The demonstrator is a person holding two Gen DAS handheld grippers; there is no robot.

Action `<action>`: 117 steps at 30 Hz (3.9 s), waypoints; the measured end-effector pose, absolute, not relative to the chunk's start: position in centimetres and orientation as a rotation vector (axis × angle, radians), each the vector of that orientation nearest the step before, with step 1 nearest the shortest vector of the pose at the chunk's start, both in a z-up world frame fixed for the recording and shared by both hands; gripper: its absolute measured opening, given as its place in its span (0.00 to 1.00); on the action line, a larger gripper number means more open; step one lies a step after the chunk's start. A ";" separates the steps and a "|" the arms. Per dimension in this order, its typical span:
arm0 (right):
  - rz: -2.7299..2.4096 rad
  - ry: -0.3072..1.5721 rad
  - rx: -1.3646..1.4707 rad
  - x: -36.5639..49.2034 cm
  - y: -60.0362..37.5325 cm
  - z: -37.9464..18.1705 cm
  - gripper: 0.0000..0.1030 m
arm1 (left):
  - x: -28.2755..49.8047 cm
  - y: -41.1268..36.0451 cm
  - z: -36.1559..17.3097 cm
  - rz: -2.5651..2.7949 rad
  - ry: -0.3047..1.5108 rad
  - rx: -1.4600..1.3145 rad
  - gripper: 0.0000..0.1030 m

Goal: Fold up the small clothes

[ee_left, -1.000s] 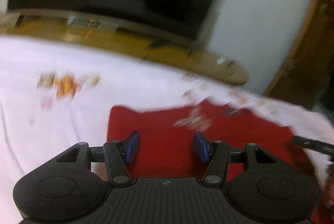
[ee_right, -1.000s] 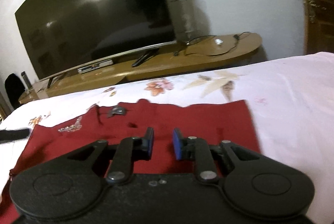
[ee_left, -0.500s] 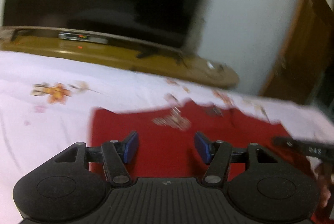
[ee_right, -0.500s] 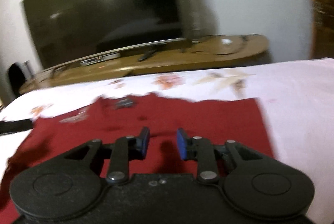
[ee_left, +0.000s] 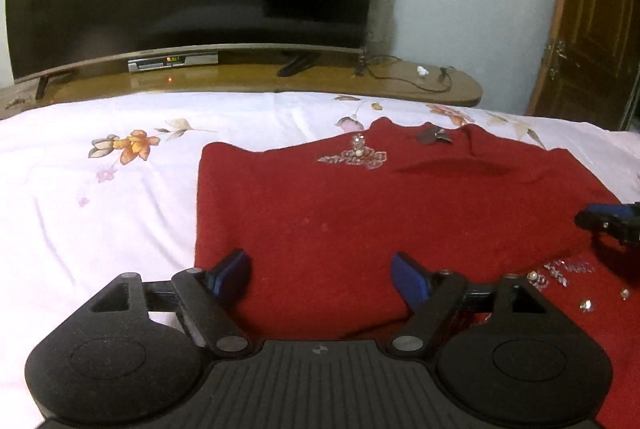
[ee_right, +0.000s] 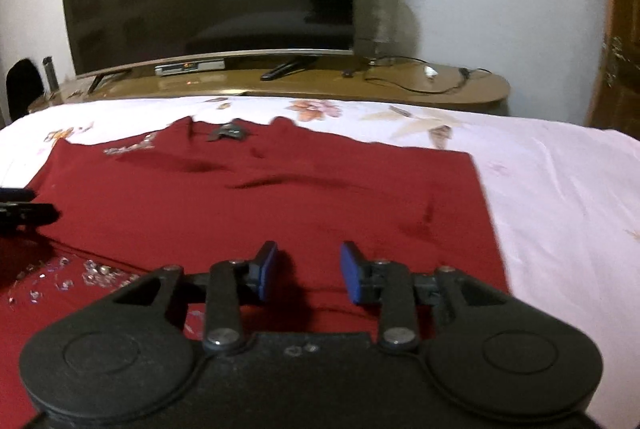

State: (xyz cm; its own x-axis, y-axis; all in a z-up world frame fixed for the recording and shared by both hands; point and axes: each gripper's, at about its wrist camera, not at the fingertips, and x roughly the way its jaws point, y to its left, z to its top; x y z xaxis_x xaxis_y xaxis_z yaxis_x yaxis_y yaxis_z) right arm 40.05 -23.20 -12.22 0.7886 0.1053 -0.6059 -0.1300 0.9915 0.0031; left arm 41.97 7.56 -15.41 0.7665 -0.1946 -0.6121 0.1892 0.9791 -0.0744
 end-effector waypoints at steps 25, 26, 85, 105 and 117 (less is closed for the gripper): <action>0.094 0.769 0.379 21.9 -35.4 -11.2 0.45 | 18.8 11.8 -15.1 -0.171 0.806 -0.267 0.76; 0.103 0.780 0.391 21.2 -35.3 -11.1 0.45 | 18.0 11.9 -15.3 -0.182 0.806 -0.282 0.76; 0.167 0.839 0.552 9.8 -31.8 -12.0 0.05 | 8.3 11.0 -18.3 -0.236 0.745 -0.497 0.04; 0.248 0.586 0.441 14.8 -30.6 -3.0 0.05 | 13.0 14.1 -10.5 -0.340 0.466 -0.659 0.03; 0.264 0.464 0.431 28.4 -31.8 1.0 0.05 | 28.2 13.4 -5.0 -0.346 0.420 -0.600 0.03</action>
State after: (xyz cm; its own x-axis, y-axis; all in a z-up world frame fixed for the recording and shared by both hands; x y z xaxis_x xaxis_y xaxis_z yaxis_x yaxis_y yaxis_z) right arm 28.41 -31.85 0.98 0.8631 0.3399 -0.3734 -0.1477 0.8771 0.4570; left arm 28.17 13.35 -5.00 0.8598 -0.4286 -0.2775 0.1900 0.7730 -0.6053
